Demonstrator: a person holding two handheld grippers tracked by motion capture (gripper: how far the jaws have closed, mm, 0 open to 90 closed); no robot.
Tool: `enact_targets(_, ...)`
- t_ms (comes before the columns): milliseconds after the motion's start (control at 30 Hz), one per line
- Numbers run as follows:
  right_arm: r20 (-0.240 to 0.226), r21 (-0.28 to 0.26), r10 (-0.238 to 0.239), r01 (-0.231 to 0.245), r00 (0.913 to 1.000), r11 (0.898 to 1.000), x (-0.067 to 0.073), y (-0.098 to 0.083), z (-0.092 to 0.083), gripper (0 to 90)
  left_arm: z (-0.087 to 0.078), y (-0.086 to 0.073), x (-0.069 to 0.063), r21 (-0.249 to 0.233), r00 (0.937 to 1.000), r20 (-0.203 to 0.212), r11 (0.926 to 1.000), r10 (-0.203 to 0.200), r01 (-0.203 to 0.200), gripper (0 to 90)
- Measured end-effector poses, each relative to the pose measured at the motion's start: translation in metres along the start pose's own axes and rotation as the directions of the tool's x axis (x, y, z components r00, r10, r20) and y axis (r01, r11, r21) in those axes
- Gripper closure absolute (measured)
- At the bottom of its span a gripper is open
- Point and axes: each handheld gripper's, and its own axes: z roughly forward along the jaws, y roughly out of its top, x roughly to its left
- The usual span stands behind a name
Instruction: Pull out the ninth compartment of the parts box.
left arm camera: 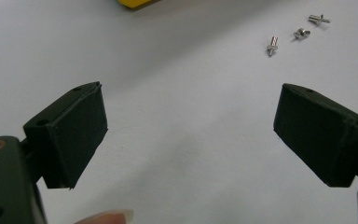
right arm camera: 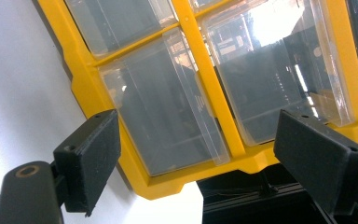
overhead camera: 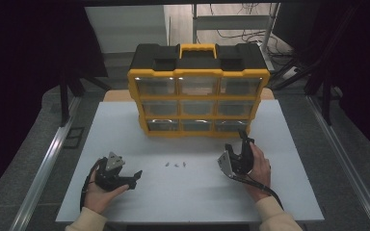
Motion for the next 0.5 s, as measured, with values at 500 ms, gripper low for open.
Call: enact_targets(500, 0.004, 0.001, -0.006, 0.006, 1.0000, 1.000, -0.0012, 0.0011, 0.0060, 15.5, 0.0000, 0.0000, -0.0003, 0.000, 1.0000, -0.002, 1.0000, 0.001, -0.001, 9.9)
